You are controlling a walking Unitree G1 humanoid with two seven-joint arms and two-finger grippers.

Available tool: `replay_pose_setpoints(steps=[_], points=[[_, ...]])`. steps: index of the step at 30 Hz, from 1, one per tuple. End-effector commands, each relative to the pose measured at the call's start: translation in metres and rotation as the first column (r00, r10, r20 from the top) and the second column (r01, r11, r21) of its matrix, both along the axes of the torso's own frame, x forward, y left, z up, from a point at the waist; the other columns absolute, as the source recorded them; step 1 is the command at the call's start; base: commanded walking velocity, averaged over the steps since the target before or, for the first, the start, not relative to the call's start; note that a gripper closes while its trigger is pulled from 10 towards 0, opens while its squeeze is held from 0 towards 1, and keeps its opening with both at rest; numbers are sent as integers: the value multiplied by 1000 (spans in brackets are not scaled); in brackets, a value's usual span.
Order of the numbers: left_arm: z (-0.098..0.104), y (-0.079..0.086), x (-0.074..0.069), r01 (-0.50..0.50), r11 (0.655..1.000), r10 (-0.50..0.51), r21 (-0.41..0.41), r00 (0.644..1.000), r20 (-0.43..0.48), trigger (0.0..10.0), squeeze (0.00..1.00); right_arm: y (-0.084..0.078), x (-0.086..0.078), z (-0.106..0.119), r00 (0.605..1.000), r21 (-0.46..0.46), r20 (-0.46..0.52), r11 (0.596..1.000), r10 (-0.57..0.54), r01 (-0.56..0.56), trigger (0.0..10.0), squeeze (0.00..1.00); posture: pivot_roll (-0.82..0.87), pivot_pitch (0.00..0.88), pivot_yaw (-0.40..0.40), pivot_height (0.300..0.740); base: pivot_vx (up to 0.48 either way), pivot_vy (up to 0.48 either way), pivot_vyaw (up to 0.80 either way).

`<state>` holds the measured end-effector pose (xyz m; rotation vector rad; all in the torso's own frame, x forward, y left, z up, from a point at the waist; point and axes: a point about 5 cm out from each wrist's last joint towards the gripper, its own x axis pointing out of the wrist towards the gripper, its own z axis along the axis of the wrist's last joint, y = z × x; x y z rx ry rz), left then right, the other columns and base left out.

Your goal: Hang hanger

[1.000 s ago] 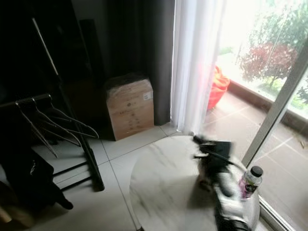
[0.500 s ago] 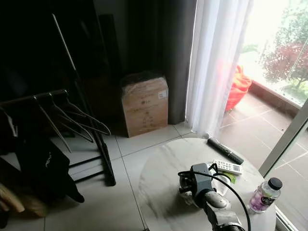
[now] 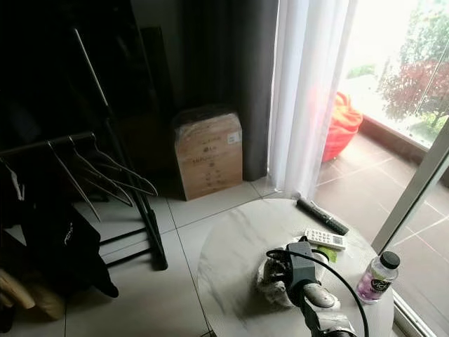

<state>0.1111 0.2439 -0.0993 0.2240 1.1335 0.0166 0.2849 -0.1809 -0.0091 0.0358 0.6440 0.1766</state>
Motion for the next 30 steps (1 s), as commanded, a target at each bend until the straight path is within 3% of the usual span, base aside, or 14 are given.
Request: replay_pose_setpoints(steps=[1,7,9,13,14,15,16,19,30], points=[[0,2,-1,8,1000,-7,7,1000,-7,10000,0,2,0,-1,1000,15,-15,1000,4,-4,10000,1000,-2,0,31,740,0,0,0],[0,2,-1,10,1000,-10,6,1000,-9,10000,0,-1,-4,-3,998,9,-49,999,35,-34,10000,1000,-5,0,30,740,0,0,0],[0,2,0,10,1000,-10,6,1000,-8,10000,0,-2,-1,1,999,11,-20,999,49,-49,10000,1000,-5,0,29,740,0,0,0],[1,2,0,5,1000,-5,11,1000,-3,10000,0,-2,8,19,988,43,141,997,60,-67,10000,1000,-8,0,29,740,0,0,0],[1,4,1,-2,1000,2,20,1000,7,10000,0,-3,9,25,979,37,199,997,54,-62,10000,702,-11,0,29,740,0,0,0],[1,4,1,-4,1000,4,24,1000,11,10000,0,-3,8,26,975,31,214,998,54,-62,10000,702,-11,0,29,740,0,0,0],[2,5,1,-11,1000,10,27,1000,18,10000,0,-4,7,26,972,30,231,999,35,-43,10000,0,-14,0,30,740,0,0,0],[5,9,6,-49,998,47,40,997,59,10000,0,-6,2,24,962,30,272,999,-30,22,10000,0,-6,0,33,740,0,0,169],[9,15,13,-84,994,76,71,991,110,10000,0,7,-5,15,964,61,266,998,-18,2,10000,0,-1,0,34,740,0,0,800]])
